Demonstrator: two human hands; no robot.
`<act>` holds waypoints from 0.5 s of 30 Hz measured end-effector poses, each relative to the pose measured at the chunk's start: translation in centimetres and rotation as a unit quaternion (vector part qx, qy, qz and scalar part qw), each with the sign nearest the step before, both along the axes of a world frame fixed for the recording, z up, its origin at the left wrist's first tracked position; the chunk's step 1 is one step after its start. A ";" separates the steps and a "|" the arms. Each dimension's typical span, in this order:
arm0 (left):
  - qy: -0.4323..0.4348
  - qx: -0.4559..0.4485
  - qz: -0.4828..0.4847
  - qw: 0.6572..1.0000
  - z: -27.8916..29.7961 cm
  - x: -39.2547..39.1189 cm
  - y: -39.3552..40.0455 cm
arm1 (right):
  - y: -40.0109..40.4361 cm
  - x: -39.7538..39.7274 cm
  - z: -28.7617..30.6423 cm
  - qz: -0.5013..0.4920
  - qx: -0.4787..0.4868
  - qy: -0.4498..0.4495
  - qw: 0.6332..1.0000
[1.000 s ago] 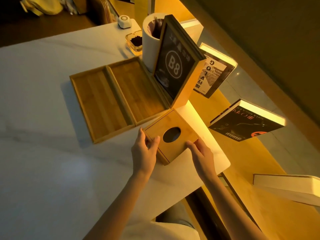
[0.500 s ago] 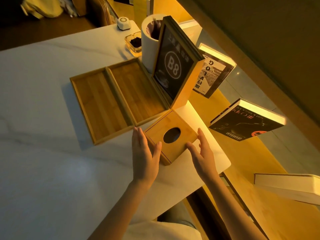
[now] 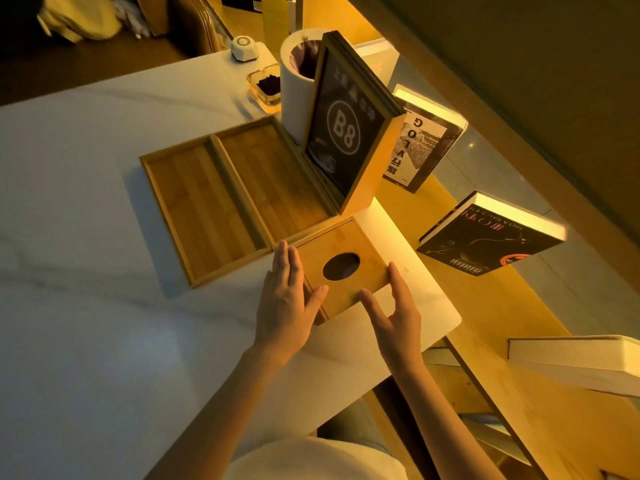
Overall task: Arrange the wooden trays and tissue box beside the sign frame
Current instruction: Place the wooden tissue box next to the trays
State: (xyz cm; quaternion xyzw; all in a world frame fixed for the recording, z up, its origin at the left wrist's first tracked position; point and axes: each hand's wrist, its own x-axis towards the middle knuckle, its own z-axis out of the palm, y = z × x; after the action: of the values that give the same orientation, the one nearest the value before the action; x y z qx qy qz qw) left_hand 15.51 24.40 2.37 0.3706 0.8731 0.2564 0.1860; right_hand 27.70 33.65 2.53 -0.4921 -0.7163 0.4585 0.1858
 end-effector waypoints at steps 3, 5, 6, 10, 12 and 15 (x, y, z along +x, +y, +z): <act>0.002 -0.006 -0.003 1.000 -0.1 -0.1 -0.1 | -0.1 0.0 0.0 -0.001 -0.002 -0.004 1.000; 0.014 -0.011 -0.008 1.000 -0.4 -0.2 -0.1 | -0.2 0.0 -0.1 0.013 0.025 -0.034 0.999; 0.024 -0.012 -0.014 1.000 -0.4 -0.2 -0.2 | -0.3 0.0 -0.1 0.020 0.060 -0.056 0.996; 0.069 0.015 -0.046 0.996 -0.7 -0.1 -1.0 | -1.8 -0.4 -0.6 0.082 0.197 -0.151 0.965; 0.069 0.010 -0.058 0.996 -1.0 -0.1 -1.3 | -2.8 -0.9 -0.8 0.102 0.191 -0.198 0.956; 0.082 0.003 -0.060 0.995 -1.4 -0.3 -1.2 | -3.5 -1.4 -1.2 0.096 0.178 -0.226 0.953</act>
State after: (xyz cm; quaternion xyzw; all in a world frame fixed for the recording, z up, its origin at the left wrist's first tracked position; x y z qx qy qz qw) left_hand 15.26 23.18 1.00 0.4425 0.8609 0.2161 0.1280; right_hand 26.31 30.18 1.32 -0.4706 -0.8535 0.2160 0.0581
